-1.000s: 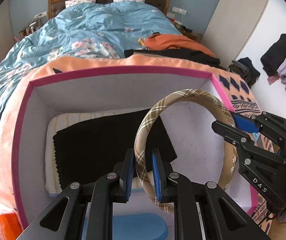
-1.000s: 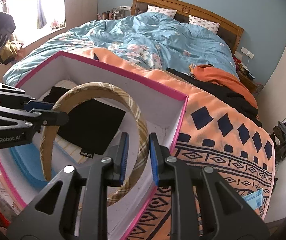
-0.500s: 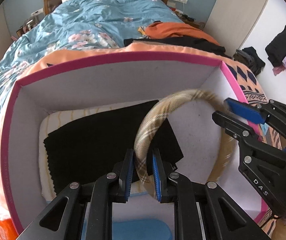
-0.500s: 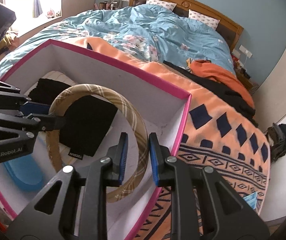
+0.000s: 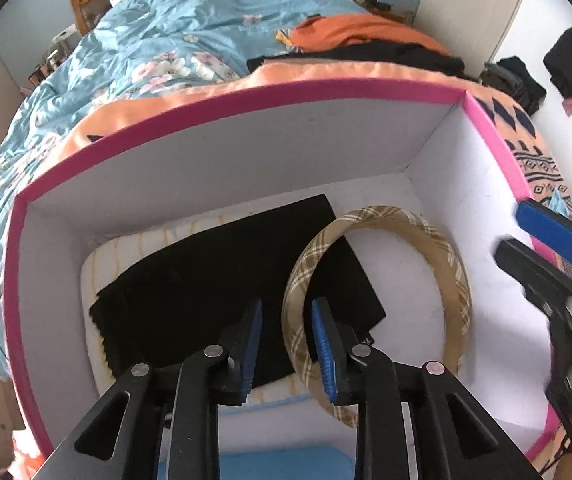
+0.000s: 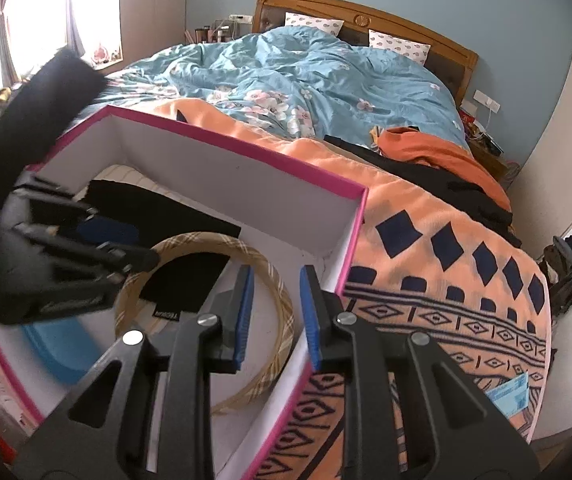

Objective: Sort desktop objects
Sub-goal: 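Lower the plaid ring with the left gripper into the pink box, then open the left gripper to release the plaid ring beside the black bag, then withdraw the left gripper from the box toward the pile of items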

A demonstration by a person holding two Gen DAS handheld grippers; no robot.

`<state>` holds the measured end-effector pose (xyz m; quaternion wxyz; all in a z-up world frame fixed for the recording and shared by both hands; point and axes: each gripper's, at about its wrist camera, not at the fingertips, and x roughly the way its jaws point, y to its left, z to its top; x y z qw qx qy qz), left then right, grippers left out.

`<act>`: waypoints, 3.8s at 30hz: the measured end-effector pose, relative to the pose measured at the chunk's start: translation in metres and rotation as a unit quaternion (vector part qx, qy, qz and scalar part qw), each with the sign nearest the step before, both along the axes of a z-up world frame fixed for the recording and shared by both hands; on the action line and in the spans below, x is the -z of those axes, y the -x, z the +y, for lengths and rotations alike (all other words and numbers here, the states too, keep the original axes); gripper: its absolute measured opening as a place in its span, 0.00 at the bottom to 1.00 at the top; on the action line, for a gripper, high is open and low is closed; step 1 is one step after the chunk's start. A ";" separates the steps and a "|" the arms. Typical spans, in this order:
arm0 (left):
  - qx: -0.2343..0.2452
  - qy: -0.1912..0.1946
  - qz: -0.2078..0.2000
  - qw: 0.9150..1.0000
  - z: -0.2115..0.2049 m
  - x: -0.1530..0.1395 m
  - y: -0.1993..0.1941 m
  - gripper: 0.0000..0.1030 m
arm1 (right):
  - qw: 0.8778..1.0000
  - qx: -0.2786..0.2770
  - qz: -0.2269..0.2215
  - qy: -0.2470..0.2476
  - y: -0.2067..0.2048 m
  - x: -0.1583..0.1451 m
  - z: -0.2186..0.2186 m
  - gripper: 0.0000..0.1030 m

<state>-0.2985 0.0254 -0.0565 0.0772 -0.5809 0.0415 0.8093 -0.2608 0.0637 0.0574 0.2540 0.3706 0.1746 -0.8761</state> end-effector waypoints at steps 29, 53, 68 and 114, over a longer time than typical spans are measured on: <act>-0.079 -0.053 -0.013 0.995 -0.014 0.008 0.016 0.37 | 0.996 -0.041 -0.035 0.070 -0.045 0.003 0.025 0.36; -0.037 -0.110 0.187 0.975 -0.080 -0.077 -0.152 0.65 | 0.984 -0.096 -0.034 0.143 -0.110 -0.018 0.032 0.45; -0.024 -0.091 0.190 0.977 -0.084 -0.047 -0.219 0.65 | 0.980 -0.114 -0.037 0.158 -0.156 -0.022 0.045 0.47; -0.043 -0.129 0.084 0.987 -0.142 0.032 -0.339 0.70 | 0.950 -0.206 -0.210 0.104 -0.258 0.050 -0.006 0.39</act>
